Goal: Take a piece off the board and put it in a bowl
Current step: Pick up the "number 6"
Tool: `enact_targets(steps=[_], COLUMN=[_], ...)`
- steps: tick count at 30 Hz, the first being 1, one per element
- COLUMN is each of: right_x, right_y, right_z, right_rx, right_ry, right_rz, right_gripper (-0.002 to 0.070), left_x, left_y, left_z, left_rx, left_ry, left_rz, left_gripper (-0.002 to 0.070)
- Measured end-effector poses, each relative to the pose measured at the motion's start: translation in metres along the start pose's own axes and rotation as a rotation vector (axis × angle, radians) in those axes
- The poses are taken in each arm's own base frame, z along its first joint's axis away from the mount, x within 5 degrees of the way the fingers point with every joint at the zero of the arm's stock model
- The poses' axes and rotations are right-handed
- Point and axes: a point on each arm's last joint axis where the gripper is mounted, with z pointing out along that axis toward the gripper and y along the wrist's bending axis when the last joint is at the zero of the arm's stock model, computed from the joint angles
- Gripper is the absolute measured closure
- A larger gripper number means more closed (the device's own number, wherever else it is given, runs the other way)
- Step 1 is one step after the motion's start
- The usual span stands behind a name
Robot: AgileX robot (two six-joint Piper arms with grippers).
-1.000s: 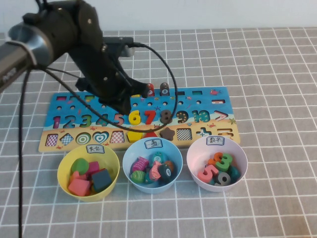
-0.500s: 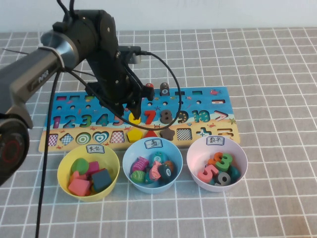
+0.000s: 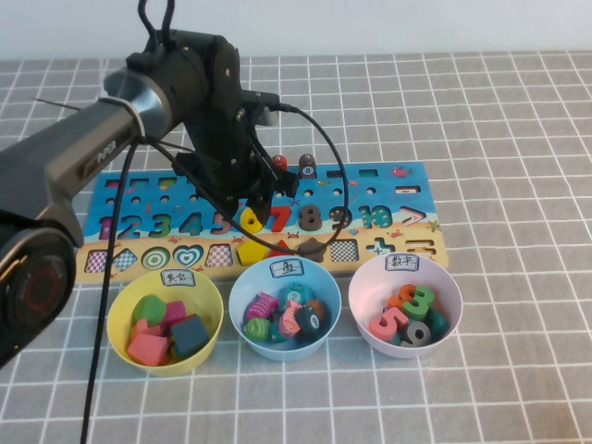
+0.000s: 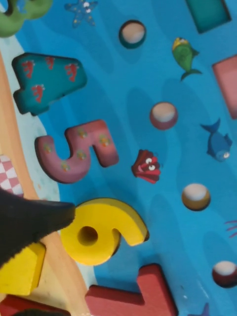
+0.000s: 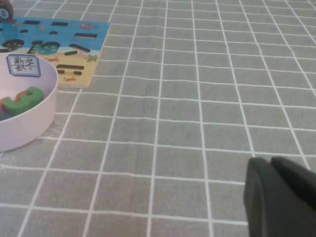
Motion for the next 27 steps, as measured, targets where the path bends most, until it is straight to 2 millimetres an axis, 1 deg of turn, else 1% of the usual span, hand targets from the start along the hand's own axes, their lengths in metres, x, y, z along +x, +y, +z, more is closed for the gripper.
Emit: enact_targets(steps=[10, 12, 17, 20, 27], right_x=[0.0, 0.0, 0.0, 0.0, 0.0], right_y=[0.0, 0.0, 0.0, 0.0, 0.0], right_z=[0.0, 0.0, 0.0, 0.0, 0.0], right_rx=[0.0, 0.0, 0.0, 0.0, 0.0], right_ry=[0.0, 0.0, 0.0, 0.0, 0.0], right_rz=[0.0, 0.0, 0.0, 0.0, 0.0], right_gripper=[0.0694, 0.0694, 0.0694, 0.0694, 0.0694], left_x=[-0.001, -0.001, -0.001, -0.001, -0.004], left_y=[0.001, 0.001, 0.002, 0.002, 0.003], left_z=[0.001, 0.003, 0.018, 0.021, 0.021], left_rx=[-0.018, -0.02, -0.027, -0.027, -0.035], left_ry=[-0.01, -0.01, 0.014, 0.012, -0.019], left_rz=[0.012, 0.013, 0.029, 0.041, 0.05], left_gripper=[0.0342, 0.0342, 0.0342, 0.0342, 0.034])
